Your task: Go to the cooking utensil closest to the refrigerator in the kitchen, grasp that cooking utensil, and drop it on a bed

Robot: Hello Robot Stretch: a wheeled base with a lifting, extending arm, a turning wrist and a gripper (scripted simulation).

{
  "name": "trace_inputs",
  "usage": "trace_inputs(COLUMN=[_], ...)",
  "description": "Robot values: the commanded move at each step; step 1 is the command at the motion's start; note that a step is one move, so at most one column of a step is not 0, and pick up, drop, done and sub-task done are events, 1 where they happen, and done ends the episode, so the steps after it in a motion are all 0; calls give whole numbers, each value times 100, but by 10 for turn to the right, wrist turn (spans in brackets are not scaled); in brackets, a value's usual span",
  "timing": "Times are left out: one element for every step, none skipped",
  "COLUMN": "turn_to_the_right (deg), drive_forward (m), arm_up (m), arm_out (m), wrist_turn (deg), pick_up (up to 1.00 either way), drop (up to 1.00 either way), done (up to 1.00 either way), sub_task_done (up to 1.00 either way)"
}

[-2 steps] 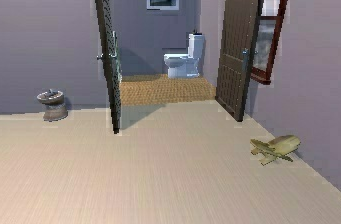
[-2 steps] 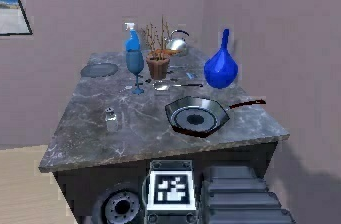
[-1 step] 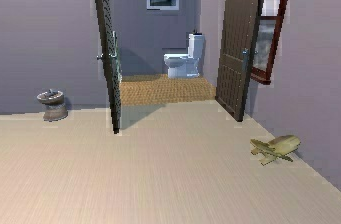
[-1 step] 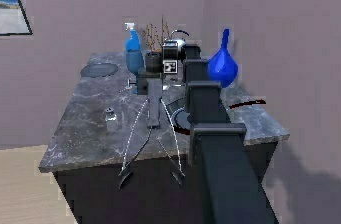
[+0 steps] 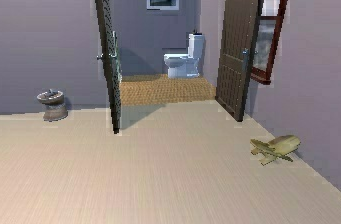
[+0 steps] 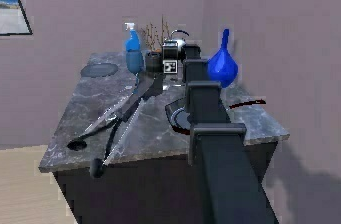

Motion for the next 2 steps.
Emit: trace_inputs(turn_to_the_right=[0,0], drive_forward=[0,0], arm_up=[0,0], arm_out=[0,0], wrist_turn=[450,450], pick_up=[0,0], drop=[0,0], done=[0,0], sub_task_done=[0,0])
